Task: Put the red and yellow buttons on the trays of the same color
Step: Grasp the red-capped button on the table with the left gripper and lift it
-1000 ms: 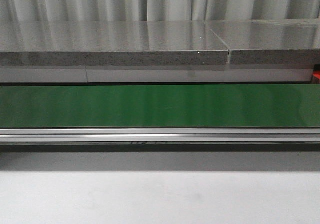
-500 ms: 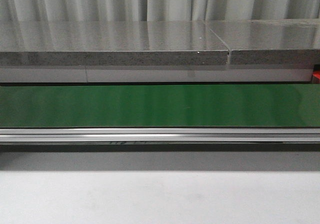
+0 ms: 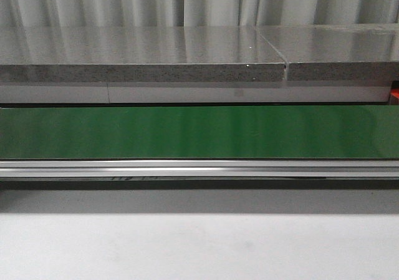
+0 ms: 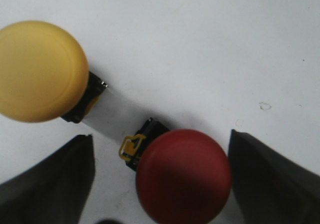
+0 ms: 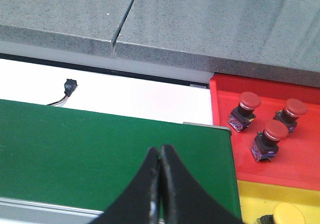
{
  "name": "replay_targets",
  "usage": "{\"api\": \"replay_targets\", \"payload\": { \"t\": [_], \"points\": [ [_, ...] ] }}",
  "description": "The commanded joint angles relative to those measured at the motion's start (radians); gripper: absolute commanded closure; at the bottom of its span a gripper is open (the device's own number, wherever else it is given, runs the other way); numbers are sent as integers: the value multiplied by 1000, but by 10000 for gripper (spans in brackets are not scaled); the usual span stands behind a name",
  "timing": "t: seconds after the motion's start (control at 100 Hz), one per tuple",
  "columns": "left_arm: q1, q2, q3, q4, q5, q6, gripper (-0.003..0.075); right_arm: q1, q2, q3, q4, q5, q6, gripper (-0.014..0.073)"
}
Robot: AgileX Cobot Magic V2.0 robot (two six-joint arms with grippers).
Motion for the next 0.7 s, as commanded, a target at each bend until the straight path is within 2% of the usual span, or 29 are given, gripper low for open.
{"api": "replay_targets", "payload": {
  "t": [0.0, 0.08, 0.19, 0.37, 0.55, 0.69],
  "points": [
    [1, -55, -31, -15, -21, -9, 403, 2, -1, -27, 2, -69, -7, 662],
    [1, -64, -31, -18, -14, -9, 572, 2, -1, -27, 2, -69, -7, 662],
    [1, -96, -31, -19, -3, -9, 742, 2, -1, -27, 2, -69, -7, 662],
    [-7, -201, -31, -19, 3, 9, 739, 2, -1, -27, 2, -69, -7, 662],
    [-54, -327, -31, -19, 51, 138, 739, 2, -1, -27, 2, -69, -7, 662],
    [-101, -391, -31, -19, 152, 223, 739, 2, -1, -27, 2, -69, -7, 662]
  ]
}}
